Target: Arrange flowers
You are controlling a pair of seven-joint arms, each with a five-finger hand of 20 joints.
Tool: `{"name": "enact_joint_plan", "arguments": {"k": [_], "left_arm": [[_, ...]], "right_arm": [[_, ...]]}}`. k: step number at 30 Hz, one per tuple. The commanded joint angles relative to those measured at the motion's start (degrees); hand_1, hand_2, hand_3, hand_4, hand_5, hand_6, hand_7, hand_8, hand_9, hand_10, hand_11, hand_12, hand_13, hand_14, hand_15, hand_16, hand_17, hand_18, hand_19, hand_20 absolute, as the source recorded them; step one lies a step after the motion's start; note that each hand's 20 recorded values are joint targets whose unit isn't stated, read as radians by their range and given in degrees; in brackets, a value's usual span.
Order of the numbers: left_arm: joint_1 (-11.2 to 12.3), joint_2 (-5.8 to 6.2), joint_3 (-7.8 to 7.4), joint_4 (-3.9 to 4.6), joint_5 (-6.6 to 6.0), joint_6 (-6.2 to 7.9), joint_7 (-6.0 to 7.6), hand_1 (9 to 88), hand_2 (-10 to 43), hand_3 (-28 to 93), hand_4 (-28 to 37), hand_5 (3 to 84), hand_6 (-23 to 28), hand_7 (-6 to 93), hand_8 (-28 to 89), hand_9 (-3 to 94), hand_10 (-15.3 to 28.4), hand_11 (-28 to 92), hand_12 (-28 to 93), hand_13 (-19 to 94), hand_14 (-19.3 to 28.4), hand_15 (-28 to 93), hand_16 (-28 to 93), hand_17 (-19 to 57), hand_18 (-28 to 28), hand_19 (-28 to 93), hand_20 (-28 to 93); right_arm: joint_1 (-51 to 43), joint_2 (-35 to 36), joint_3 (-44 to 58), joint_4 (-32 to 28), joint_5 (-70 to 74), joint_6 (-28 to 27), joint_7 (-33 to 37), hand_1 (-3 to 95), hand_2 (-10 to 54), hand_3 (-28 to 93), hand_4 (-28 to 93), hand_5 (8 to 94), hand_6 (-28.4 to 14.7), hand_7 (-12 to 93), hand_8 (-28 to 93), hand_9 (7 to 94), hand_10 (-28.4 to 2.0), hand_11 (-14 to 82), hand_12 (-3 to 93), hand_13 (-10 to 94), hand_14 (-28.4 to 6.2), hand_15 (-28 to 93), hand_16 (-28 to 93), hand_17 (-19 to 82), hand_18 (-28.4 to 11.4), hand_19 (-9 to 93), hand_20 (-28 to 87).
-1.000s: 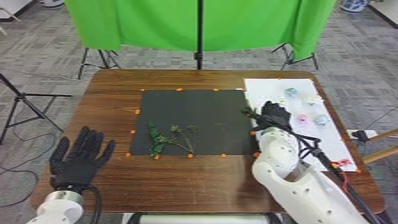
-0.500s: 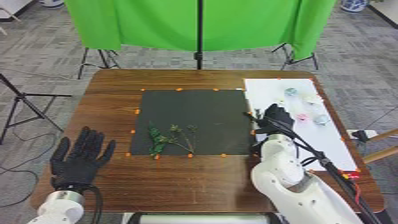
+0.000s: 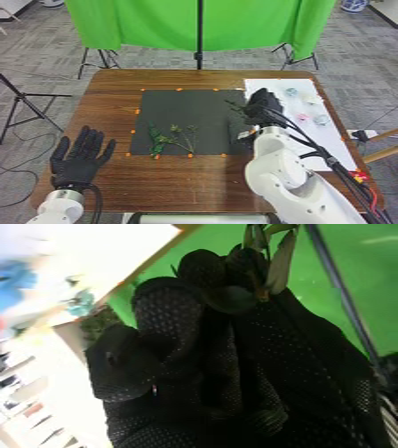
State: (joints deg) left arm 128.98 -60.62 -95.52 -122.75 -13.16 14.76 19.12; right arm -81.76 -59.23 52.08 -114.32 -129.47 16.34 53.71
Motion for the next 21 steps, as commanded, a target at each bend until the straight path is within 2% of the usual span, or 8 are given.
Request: {"name": "enact_joint_plan", "arguments": {"k": [1, 2, 4, 7, 11, 13, 19, 21], "left_arm": [[0.13, 0.61, 0.99, 0.56, 0.20, 1.37, -0.51, 27.1, 16.4, 75, -28.3, 46.7, 6.7, 29.3, -13, 43.4, 15.4, 35, 16, 32, 15.0, 53, -4, -4.4, 15.9, 42, 23], [-0.08, 0.57, 1.18, 0.53, 0.23, 1.91, -0.63, 27.2, 16.4, 75, -28.3, 46.8, 6.7, 29.3, -13, 43.4, 15.4, 35, 16, 32, 15.0, 53, -4, -4.5, 15.9, 42, 23], [-0.45, 0.54, 1.46, 0.68, 0.08, 1.42, -0.53, 27.2, 16.4, 75, -28.3, 46.9, 6.8, 29.4, -13, 43.4, 15.4, 35, 16, 32, 15.0, 53, -4, -4.5, 15.9, 42, 23], [0.11, 0.71, 1.31, 0.41, 0.50, 1.14, -0.24, 27.2, 16.4, 75, -28.3, 46.9, 6.8, 29.4, -14, 43.4, 15.4, 35, 16, 32, 15.0, 53, -4, -4.4, 15.9, 42, 23], [0.54, 0.53, 1.02, 0.25, 0.20, 1.36, 0.27, 27.2, 16.4, 75, -28.3, 46.9, 6.8, 29.5, -14, 43.4, 15.5, 35, 16, 32, 15.0, 53, -4, -4.4, 15.9, 42, 23], [0.24, 0.51, 1.19, 0.39, 0.30, 1.46, 0.10, 27.2, 16.4, 75, -28.3, 46.9, 6.8, 29.5, -14, 43.4, 15.4, 35, 16, 32, 15.0, 53, -4, -4.5, 15.9, 42, 23], [0.28, 0.38, 1.32, 0.28, 0.19, 1.53, 0.25, 27.2, 16.4, 75, -28.3, 46.8, 6.8, 29.5, -14, 43.4, 15.5, 35, 16, 32, 15.0, 53, -4, -4.5, 15.8, 42, 23], [0.72, 0.38, 1.09, 0.13, 0.22, 1.51, 0.52, 27.2, 16.4, 75, -28.3, 46.8, 6.8, 29.5, -14, 43.4, 15.5, 35, 16, 32, 14.9, 53, -4, -4.4, 15.8, 42, 23]], "right_arm": [[-4.93, -7.45, 0.64, -1.52, 0.28, -0.97, -0.13, 66.5, -9.5, 67, -23, 71.8, -3.9, 41, 21, 85.4, -10.7, 19.7, 52.0, 83, -6.4, 52, 45, 60, -17.2, 93, 42], [-5.45, -7.78, 0.54, -1.58, 1.10, -2.30, -0.76, 66.3, -9.5, 67, -23, 71.7, -3.8, 41, 21, 85.5, -10.6, 19.7, 51.9, 83, -6.5, 52, 45, 60, -17.1, 93, 41], [-6.35, -8.15, 0.14, -1.51, 1.06, -3.86, -1.39, 66.0, -9.5, 67, -23, 71.3, -3.6, 41, 21, 85.4, -10.2, 19.8, 51.9, 83, -6.5, 52, 45, 60, -16.9, 93, 42], [-6.85, -8.36, -0.66, -1.14, 0.57, -4.14, -0.94, 65.8, -9.5, 67, -23, 70.8, -3.2, 42, 21, 85.3, -10.0, 19.8, 51.9, 83, -6.6, 52, 44, 60, -17.0, 93, 42], [-7.56, -9.44, -1.46, 0.22, -1.04, -4.57, 0.36, 65.8, -9.5, 67, -23, 70.3, -3.1, 42, 21, 85.2, -9.8, 19.8, 51.7, 83, -6.8, 53, 44, 60, -17.1, 93, 43], [-8.05, -9.90, -1.47, 1.13, -1.78, -4.79, 0.11, 65.8, -9.5, 67, -23, 69.9, -3.2, 43, 21, 85.1, -9.8, 19.9, 51.8, 83, -7.0, 53, 44, 60, -17.3, 93, 43], [-8.60, -9.87, -1.55, 2.62, -4.57, -3.87, -0.11, 65.4, -9.5, 68, -24, 66.9, -3.7, 48, 19, 83.1, -11.4, 22.1, 53.2, 80, -7.8, 56, 43, 58, -18.6, 93, 46], [-8.63, -9.52, -1.49, 2.32, -4.17, -3.37, -0.15, 62.6, -9.5, 68, -23, 65.9, -4.0, 48, 17, 82.2, -11.9, 23.1, 52.5, 79, -8.7, 58, 42, 58, -18.9, 93, 46]]}}
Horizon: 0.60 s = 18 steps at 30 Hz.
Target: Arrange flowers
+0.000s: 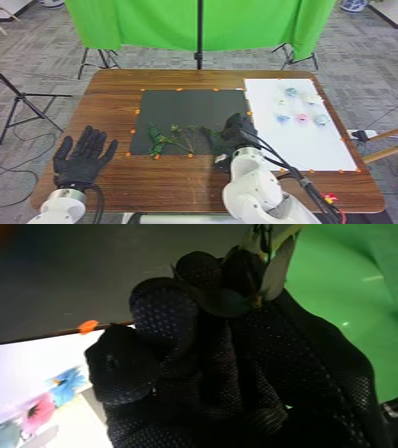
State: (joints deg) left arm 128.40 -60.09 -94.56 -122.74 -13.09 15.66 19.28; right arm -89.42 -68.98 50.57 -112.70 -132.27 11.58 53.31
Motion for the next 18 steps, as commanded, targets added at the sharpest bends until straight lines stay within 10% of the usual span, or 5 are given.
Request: {"name": "enact_joint_plan", "arguments": {"k": [1, 13, 18], "left_arm": [[1.36, -0.22, 0.06, 0.10, 0.08, 0.70, 0.45, 27.2, 16.4, 75, -28.3, 46.8, 6.8, 29.5, -14, 43.3, 15.5, 35, 16, 32, 14.9, 53, -4, -4.5, 15.8, 42, 23], [1.40, -0.67, -0.17, 0.03, 0.08, 1.67, 0.74, 27.3, 16.4, 75, -28.3, 46.8, 6.7, 29.7, -14, 43.3, 15.4, 35, 16, 32, 14.9, 53, -4, -4.5, 15.8, 42, 23], [1.60, -0.62, -0.55, -0.03, 0.26, 1.85, 0.99, 27.3, 16.5, 75, -28.3, 46.9, 6.8, 29.8, -14, 43.3, 15.5, 35, 16, 32, 14.8, 53, -4, -4.5, 15.8, 42, 23]], "right_arm": [[-1.03, 0.42, 0.10, 0.51, -1.19, 1.33, 0.20, 60.3, -9.5, 67, -23, 65.5, -4.5, 47, 17, 81.3, -12.7, 23.6, 51.5, 79, -9.6, 59, 39, 59, -19.1, 93, 46], [-1.75, 3.54, 1.78, -1.96, -0.58, 0.39, -2.07, 43.3, -9.5, 74, -20, 60.1, -10.5, 26, -7, 57.2, -25.3, 30.5, 25.1, 63, -17.5, 69, 32, 54, -21.9, 93, 50], [-2.80, 4.56, 6.92, -5.43, 5.61, -14.03, -12.44, 36.6, 1.5, 73, -19, 56.4, -8.7, 27, -9, 48.0, -26.7, 26.2, 22.6, 50, -20.8, 71, 27, 43, -21.9, 93, 44]]}}
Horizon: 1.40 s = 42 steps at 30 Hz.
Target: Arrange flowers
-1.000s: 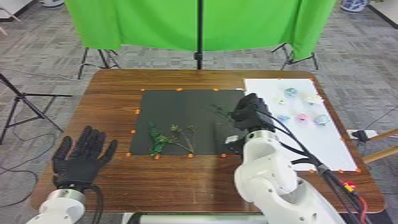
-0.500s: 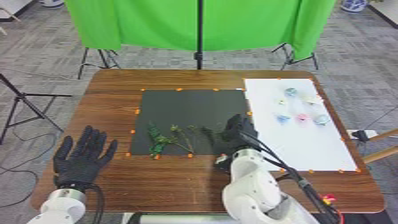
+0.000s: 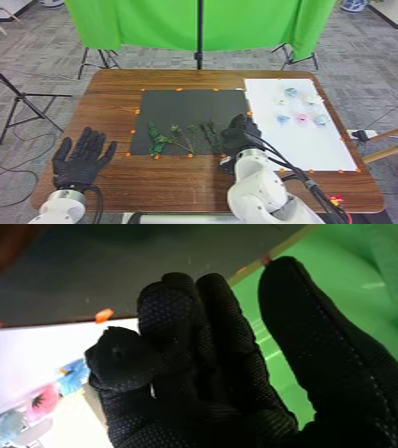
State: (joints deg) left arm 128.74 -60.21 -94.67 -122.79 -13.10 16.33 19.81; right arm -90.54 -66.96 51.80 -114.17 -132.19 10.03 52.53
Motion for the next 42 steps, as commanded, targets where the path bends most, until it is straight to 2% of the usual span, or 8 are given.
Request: {"name": "enact_joint_plan", "arguments": {"k": [1, 5, 7, 10, 14, 23, 33, 42], "left_arm": [[1.05, -0.55, -0.30, 0.08, 0.48, 1.36, 0.31, 27.3, 16.5, 75, -28.3, 46.9, 6.8, 29.8, -14, 43.3, 15.5, 35, 16, 32, 14.8, 53, -4, -4.5, 15.8, 42, 23], [0.25, -0.48, 0.18, 0.41, 0.90, 1.31, -0.60, 27.3, 16.6, 75, -28.3, 46.9, 6.8, 29.9, -14, 43.4, 15.4, 36, 16, 32, 14.9, 53, -4, -4.4, 15.8, 42, 23], [0.39, -0.29, 0.19, 0.40, 0.96, 1.19, -0.39, 27.4, 16.6, 75, -28.3, 46.9, 6.8, 29.9, -14, 43.3, 15.4, 36, 16, 32, 14.9, 53, -4, -4.5, 15.8, 42, 23], [0.38, -0.05, 0.18, 0.44, 0.97, 1.13, -0.65, 27.4, 16.6, 75, -28.3, 47.0, 6.9, 29.8, -14, 43.3, 15.4, 36, 16, 32, 14.9, 53, -4, -4.4, 15.8, 42, 23], [0.53, -0.18, 0.20, 0.43, 1.04, 1.28, -0.65, 27.4, 16.7, 75, -28.3, 47.1, 6.8, 30.0, -14, 43.3, 15.4, 36, 16, 32, 14.9, 53, -4, -4.4, 15.7, 42, 23], [1.06, -0.38, 0.18, 0.28, 0.93, 1.32, -0.54, 27.4, 16.8, 75, -28.3, 47.0, 6.8, 30.0, -14, 43.3, 15.4, 36, 16, 32, 14.9, 53, -5, -4.4, 15.7, 42, 23], [1.62, -0.56, -0.15, 0.06, 0.74, 1.32, -0.13, 27.5, 16.9, 75, -28.3, 47.0, 6.8, 29.9, -14, 43.3, 15.4, 36, 16, 32, 14.9, 53, -5, -4.4, 15.7, 42, 23], [0.88, -0.42, 0.01, 0.50, 0.57, 1.59, -0.14, 27.4, 16.9, 75, -28.3, 47.1, 6.9, 29.8, -14, 43.3, 15.4, 36, 16, 32, 15.0, 54, -5, -4.5, 15.8, 42, 23]], "right_arm": [[-1.44, 2.52, 5.78, -4.05, 4.29, -15.34, -12.55, 35.0, 3.3, 73, -19, 55.6, -7.8, 25, -10, 44.1, -27.2, 22.5, 21.7, 42, -22.9, 70, 24, 37, -23.3, 91, 40], [-1.57, 2.20, 6.76, -4.16, 4.46, -21.46, -17.49, 31.9, 4.4, 75, -20, 53.2, -4.7, 19, -10, 33.9, -26.4, 10.8, 18.0, 21, -25.0, 52, 12, 16, -25.0, 70, 31], [-1.60, 1.25, 8.01, -4.05, 6.14, -26.42, -19.23, 30.9, 5.0, 75, -20, 53.4, -3.9, 19, -10, 32.8, -25.9, 10.0, 17.3, 16, -24.7, 45, 10, 11, -24.1, 63, 27], [-0.90, 0.66, 7.47, -3.23, 5.21, -29.66, -18.34, 30.2, 5.6, 75, -20, 54.6, -3.1, 19, -11, 31.0, -24.9, 8.3, 16.2, 12, -23.8, 39, 9, 6, -23.1, 58, 23], [-0.56, 0.30, 6.83, -2.27, 4.73, -29.16, -16.12, 28.9, 6.8, 74, -20, 53.9, -4.0, 17, -11, 29.4, -25.2, 7.0, 15.4, 11, -23.8, 37, 9, 5, -23.2, 57, 22], [-0.02, -0.28, 6.39, -2.29, 4.83, -34.39, -11.73, 28.1, 8.1, 72, -20, 54.4, -6.3, 11, -10, 29.0, -25.7, 6.4, 14.0, 11, -24.4, 37, 9, 5, -23.6, 59, 21], [0.04, 0.48, 5.67, -3.41, 5.36, -31.79, -8.29, 27.6, 9.5, 72, -19, 58.4, -9.8, 10, -9, 31.6, -27.8, 8.1, 13.0, 13, -25.5, 40, 7, 8, -24.9, 63, 20], [0.43, 0.24, 5.71, -3.31, 5.29, -31.69, -7.63, 27.3, 9.8, 72, -19, 59.1, -10.8, 10, -9, 32.9, -28.2, 8.4, 12.5, 14, -26.0, 41, 6, 9, -25.4, 65, 19]]}}
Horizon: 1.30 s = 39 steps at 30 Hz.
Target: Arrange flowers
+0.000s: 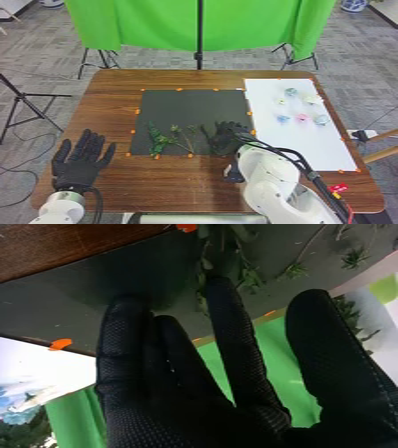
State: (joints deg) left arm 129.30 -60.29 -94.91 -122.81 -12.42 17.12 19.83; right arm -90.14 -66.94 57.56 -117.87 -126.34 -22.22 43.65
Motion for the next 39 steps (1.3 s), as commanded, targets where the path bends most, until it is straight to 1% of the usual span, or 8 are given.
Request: {"name": "enact_joint_plan", "arguments": {"k": [1, 16, 20, 22, 23, 26, 32, 39], "left_arm": [[0.39, -0.35, 0.20, 0.49, -0.15, 0.88, -0.13, 27.4, 16.9, 75, -28.3, 47.1, 6.9, 29.8, -14, 43.3, 15.4, 36, 16, 32, 15.0, 53, -5, -4.5, 15.8, 42, 23], [0.33, -0.53, 0.18, 0.55, 0.09, 1.30, -0.19, 27.5, 16.9, 75, -28.3, 47.1, 6.9, 29.8, -14, 43.3, 15.4, 36, 16, 32, 15.0, 53, -5, -4.6, 15.8, 42, 23], [0.29, -0.38, 0.50, 0.40, 0.70, 1.99, 0.29, 27.4, 16.9, 75, -28.3, 47.0, 6.8, 29.8, -14, 43.3, 15.4, 36, 16, 32, 15.0, 53, -5, -4.6, 15.8, 42, 23], [0.38, -0.27, 1.00, 0.16, 5.02, 3.58, 0.20, 27.5, 17.0, 75, -28.3, 47.1, 6.9, 29.8, -14, 43.3, 15.5, 36, 16, 32, 15.0, 53, -5, -4.6, 15.8, 42, 23], [0.50, -0.25, 1.09, 0.11, 5.44, 3.28, 0.06, 27.5, 17.1, 75, -28.3, 47.3, 6.9, 30.0, -14, 43.3, 15.5, 36, 16, 32, 15.0, 53, -5, -4.6, 15.8, 42, 23], [0.71, -0.25, 0.89, 0.23, 4.31, 2.77, 0.06, 27.7, 17.2, 76, -28.3, 47.4, 6.9, 30.2, -14, 43.7, 15.6, 36, 16, 32, 15.1, 54, -5, -4.5, 15.8, 42, 23], [0.39, -0.50, 0.98, 0.45, 4.63, 1.94, -0.01, 27.6, 17.2, 76, -28.3, 47.3, 6.8, 30.4, -14, 43.7, 15.5, 36, 16, 32, 14.9, 54, -5, -4.5, 15.8, 42, 23], [-0.96, -0.61, 2.41, 0.58, 7.53, 2.88, 0.54, 27.6, 17.2, 75, -28.3, 47.4, 6.8, 30.4, -14, 43.6, 15.4, 36, 16, 32, 14.9, 54, -5, -4.5, 15.7, 42, 23]], "right_arm": [[-0.06, 0.21, 0.06, 0.42, -0.74, 0.54, 1.03, 27.3, 9.8, 72, -19, 59.1, -10.9, 10, -9, 32.9, -28.3, 8.4, 12.5, 14, -26.0, 41, 6, 9, -25.4, 65, 19], [-0.36, -0.08, -0.04, -0.08, -0.69, 1.25, 2.93, 27.0, 10.4, 71, -19, 59.5, -10.8, 10, -8, 34.5, -28.4, 8.9, 12.2, 16, -26.8, 43, 5, 10, -26.8, 67, 17], [-0.77, 0.77, -1.58, 0.05, -2.84, 9.16, 2.04, 28.1, 9.6, 71, -19, 61.8, -6.9, 13, -9, 36.3, -28.0, 9.2, 12.1, 18, -26.2, 43, 4, 11, -26.9, 67, 16], [-0.62, 1.01, -2.14, 0.26, -2.89, 13.31, 2.45, 29.1, 8.0, 71, -19, 65.1, -5.6, 13, -10, 38.9, -27.8, 9.7, 11.9, 21, -26.3, 43, 4, 12, -27.2, 67, 15], [-0.66, 1.19, -2.19, 0.09, -2.82, 14.39, 2.80, 29.2, 7.5, 72, -19, 66.1, -5.4, 14, -10, 40.1, -27.8, 10.1, 11.7, 21, -26.4, 43, 4, 12, -27.2, 67, 15], [-0.52, 1.48, -2.52, 0.36, -2.89, 18.08, 2.59, 29.3, 6.5, 72, -19, 68.5, -4.9, 14, -10, 42.3, -28.1, 10.3, 11.2, 23, -26.8, 44, 4, 12, -27.2, 67, 14], [-0.59, 5.01, -2.55, 2.09, -12.17, 29.89, -0.38, 28.6, 4.3, 74, -19, 64.3, -6.0, 16, -10, 42.5, -28.0, 11.8, 11.7, 24, -26.3, 45, 4, 12, -27.2, 68, 13], [5.51, 11.09, 4.61, 7.53, -13.47, 16.97, 4.13, 33.2, -1.6, 77, -21, 43.7, -10.5, 17, -10, 32.9, -27.7, 11.7, 14.4, 15, -26.6, 45, 4, 8, -26.0, 67, 11]]}}
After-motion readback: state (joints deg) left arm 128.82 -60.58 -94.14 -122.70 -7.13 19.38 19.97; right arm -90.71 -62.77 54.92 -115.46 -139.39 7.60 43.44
